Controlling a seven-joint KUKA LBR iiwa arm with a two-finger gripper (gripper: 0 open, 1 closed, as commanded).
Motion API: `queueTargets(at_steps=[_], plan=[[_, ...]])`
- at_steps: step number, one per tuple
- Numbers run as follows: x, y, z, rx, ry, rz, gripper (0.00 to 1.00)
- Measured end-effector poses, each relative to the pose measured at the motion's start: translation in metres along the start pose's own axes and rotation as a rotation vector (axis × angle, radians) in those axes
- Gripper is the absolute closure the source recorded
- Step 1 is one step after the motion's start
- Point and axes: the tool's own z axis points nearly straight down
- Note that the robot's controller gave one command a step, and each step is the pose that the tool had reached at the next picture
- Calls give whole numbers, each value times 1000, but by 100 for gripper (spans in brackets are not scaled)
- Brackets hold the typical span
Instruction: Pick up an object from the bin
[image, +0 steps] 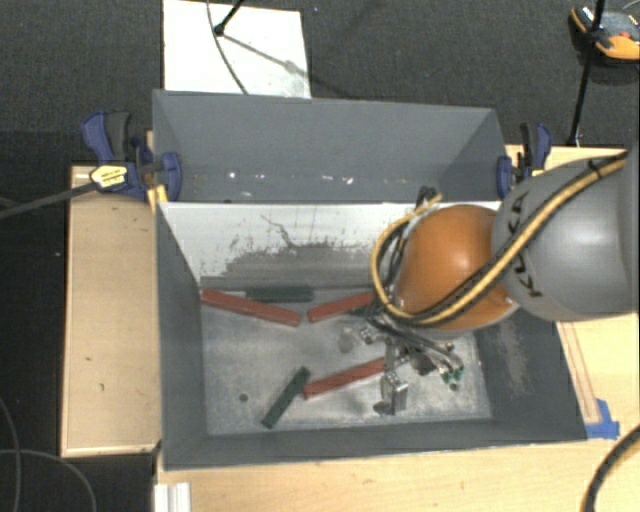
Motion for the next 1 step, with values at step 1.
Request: queueTargets(at_steps=[1], plan=[[1,20,37,-1,1,-153,100]])
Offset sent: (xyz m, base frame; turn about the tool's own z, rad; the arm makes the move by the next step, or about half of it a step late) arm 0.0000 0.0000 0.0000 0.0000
